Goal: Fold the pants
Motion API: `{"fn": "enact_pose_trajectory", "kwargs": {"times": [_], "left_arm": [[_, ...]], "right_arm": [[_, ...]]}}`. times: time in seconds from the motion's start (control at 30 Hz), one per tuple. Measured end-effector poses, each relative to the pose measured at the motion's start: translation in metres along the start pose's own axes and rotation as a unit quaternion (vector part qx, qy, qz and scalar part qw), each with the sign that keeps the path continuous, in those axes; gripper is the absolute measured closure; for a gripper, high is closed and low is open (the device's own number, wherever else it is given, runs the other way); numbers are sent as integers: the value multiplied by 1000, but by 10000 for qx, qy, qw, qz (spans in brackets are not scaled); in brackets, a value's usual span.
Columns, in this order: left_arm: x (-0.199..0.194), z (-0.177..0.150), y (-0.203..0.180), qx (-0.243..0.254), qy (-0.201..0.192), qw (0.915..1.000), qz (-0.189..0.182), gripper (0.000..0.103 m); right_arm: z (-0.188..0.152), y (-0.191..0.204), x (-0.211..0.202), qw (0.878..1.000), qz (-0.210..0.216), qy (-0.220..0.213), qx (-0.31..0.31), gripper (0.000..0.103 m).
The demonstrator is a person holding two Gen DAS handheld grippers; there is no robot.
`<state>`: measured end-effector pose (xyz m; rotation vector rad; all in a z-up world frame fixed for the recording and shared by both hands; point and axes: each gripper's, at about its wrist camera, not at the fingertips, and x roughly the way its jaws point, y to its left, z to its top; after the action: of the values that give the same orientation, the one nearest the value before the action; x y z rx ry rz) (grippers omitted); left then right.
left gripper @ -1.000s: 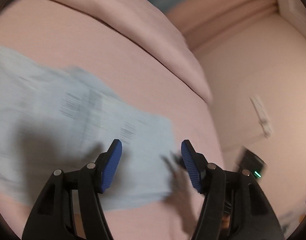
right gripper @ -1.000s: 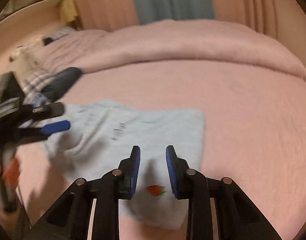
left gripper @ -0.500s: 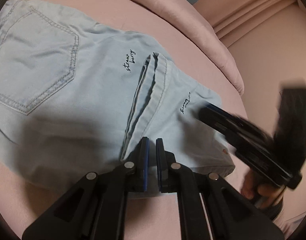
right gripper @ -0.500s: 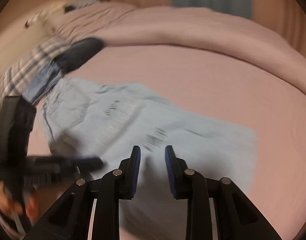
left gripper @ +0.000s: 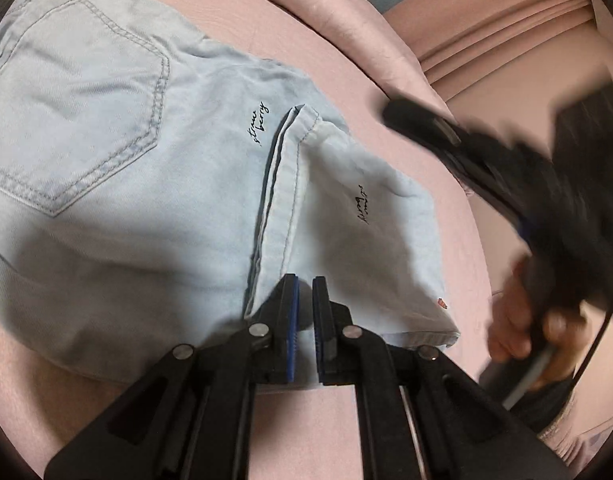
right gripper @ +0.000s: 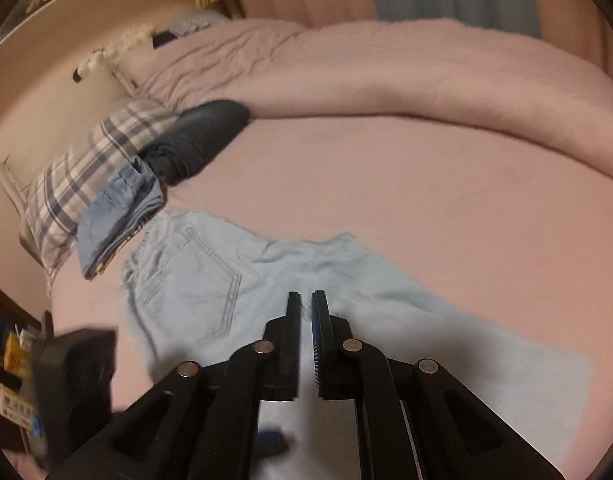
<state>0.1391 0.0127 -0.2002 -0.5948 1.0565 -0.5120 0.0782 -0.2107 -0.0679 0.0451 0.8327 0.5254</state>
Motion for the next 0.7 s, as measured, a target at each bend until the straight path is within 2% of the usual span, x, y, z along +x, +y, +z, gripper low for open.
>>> {"fn": "enact_pose_trajectory", "kwargs": {"times": [0.07,0.13,0.17,0.27,0.3,0.33,0.37,0.43,0.47,0.53,0.6,0.7], "left_arm": [[-5,-4,1,-42,15,10000,-3,96],[-10,-3,-1,-25,24,10000,26,95],[-10,-4,-2,-6,32,10000,49,95],[-7,2,-1,-74,57,10000,-6,95],[0,12,-2,-120,64,9999,5,96],[0,13,-3,-136,72,9999,32,95],[-5,12,-6,-130,86,9999,76,93],[-20,7,-11,-78,16,9999,84,75],[-33,2,-13,-73,-64,9999,86,44],[-57,-4,-13,-80,-447,9981,411,2],[-90,-12,-3,-216,-953,9941,477,1],[-129,-24,29,-738,-1328,9870,519,1]], "right_arm": [[-22,-7,-25,9984,-533,10,-187,96],[-43,-11,-31,9928,-1129,138,-379,96],[-63,-18,-38,9889,-1398,281,-428,96],[-121,-43,-42,9824,-1638,892,-127,96],[-135,-46,-50,9845,-1583,756,-65,96],[-144,-45,-61,9868,-1533,529,-40,96],[-149,-43,-73,9874,-1507,483,-21,95],[-150,-39,-93,9873,-1521,457,18,90],[-150,-35,-101,9873,-1532,426,-43,84],[-148,-26,-108,9862,-1617,318,-182,76],[-147,-17,-113,9876,-1552,143,-168,70],[-143,-4,-107,9932,-1160,-37,-15,67]]}}
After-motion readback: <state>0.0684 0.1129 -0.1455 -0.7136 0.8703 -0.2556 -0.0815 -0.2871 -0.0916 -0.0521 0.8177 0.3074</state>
